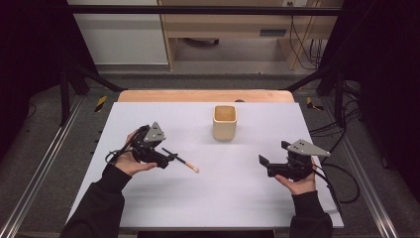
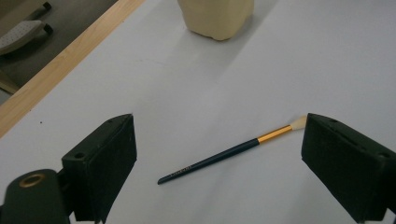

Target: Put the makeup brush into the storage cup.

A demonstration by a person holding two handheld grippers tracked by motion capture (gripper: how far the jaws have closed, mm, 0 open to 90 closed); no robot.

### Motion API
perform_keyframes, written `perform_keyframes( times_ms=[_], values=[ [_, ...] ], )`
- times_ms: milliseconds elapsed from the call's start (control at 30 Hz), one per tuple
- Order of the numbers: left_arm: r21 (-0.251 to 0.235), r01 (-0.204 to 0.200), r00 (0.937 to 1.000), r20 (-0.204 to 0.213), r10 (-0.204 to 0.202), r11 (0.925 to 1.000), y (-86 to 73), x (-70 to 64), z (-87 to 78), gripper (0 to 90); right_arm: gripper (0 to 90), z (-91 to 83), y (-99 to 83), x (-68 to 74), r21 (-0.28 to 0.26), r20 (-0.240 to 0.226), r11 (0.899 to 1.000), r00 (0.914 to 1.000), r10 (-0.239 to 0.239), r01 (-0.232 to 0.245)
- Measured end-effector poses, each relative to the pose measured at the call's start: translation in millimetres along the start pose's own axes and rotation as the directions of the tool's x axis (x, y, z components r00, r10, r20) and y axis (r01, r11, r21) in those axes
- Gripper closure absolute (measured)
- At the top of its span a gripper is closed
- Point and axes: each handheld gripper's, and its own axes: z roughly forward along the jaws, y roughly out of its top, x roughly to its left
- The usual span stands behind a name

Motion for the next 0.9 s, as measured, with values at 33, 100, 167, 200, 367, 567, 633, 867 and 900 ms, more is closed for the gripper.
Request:
perform_keyframes(
  times_ms=[33, 100, 167, 200, 367, 567, 633, 867, 900],
  values=[
    [0.003, -0.005, 1.0, 0.001, 0.005, 1.0, -0.1, -0.5, 1.4, 10.1, 4.4, 0.1, 0.0, 0.3, -0.001, 0.0, 1.0, 1.0, 0.001, -0.001],
    [0.016, -0.016, 0.9999, 0.004, 0.016, 0.9997, 0.1, -1.4, 4.2, 10.5, 4.4, 0.2, 0.1, 0.5, -0.001, -0.002, 1.0, 1.0, 0.001, -0.001],
    [0.027, -0.026, 0.9996, 0.006, 0.026, 0.9993, 0.1, -2.5, 6.9, 10.8, 4.4, 0.1, 0.3, 0.9, 0.001, -0.005, 1.0, 1.0, -0.002, 0.002],
    [0.034, -0.034, 0.9994, 0.009, 0.034, 0.9988, 0.1, -2.8, 8.2, 10.9, 4.4, 0.1, 0.4, 1.2, -0.001, -0.007, 1.0, 1.0, -0.001, 0.001],
    [0.047, -0.045, 0.9989, 0.017, 0.045, 0.9979, 0.3, -4.9, 15.3, 11.8, 4.4, 0.3, 0.3, 1.1, 0.002, -0.005, 1.0, 1.0, -0.003, 0.003],
    [0.05, -0.06, 0.9979, 0.029, 0.059, 0.9969, 0.4, -7.7, 20.3, 12.8, 4.4, 0.5, 0.1, 1.2, 0.004, -0.006, 1.0, 1.0, -0.004, 0.004],
    [0.056, -0.067, 0.9973, 0.032, 0.066, 0.9962, 0.1, -7.8, 21.7, 13.3, 4.4, 0.7, 0.0, 1.4, 0.004, -0.006, 1.0, 1.0, -0.006, 0.006],
    [0.065, -0.075, 0.9962, 0.048, 0.072, 0.995, -1.4, -7.9, 27.3, 15.7, 4.4, 1.4, -0.3, 1.6, 0.009, -0.007, 1.0, 0.9999, -0.008, 0.008],
    [0.068, -0.077, 0.9961, 0.048, 0.073, 0.9947, -1.7, -7.8, 28.2, 16.2, 4.4, 1.3, -0.3, 1.5, 0.008, -0.007, 1.0, 0.9999, -0.008, 0.008]
  ],
)
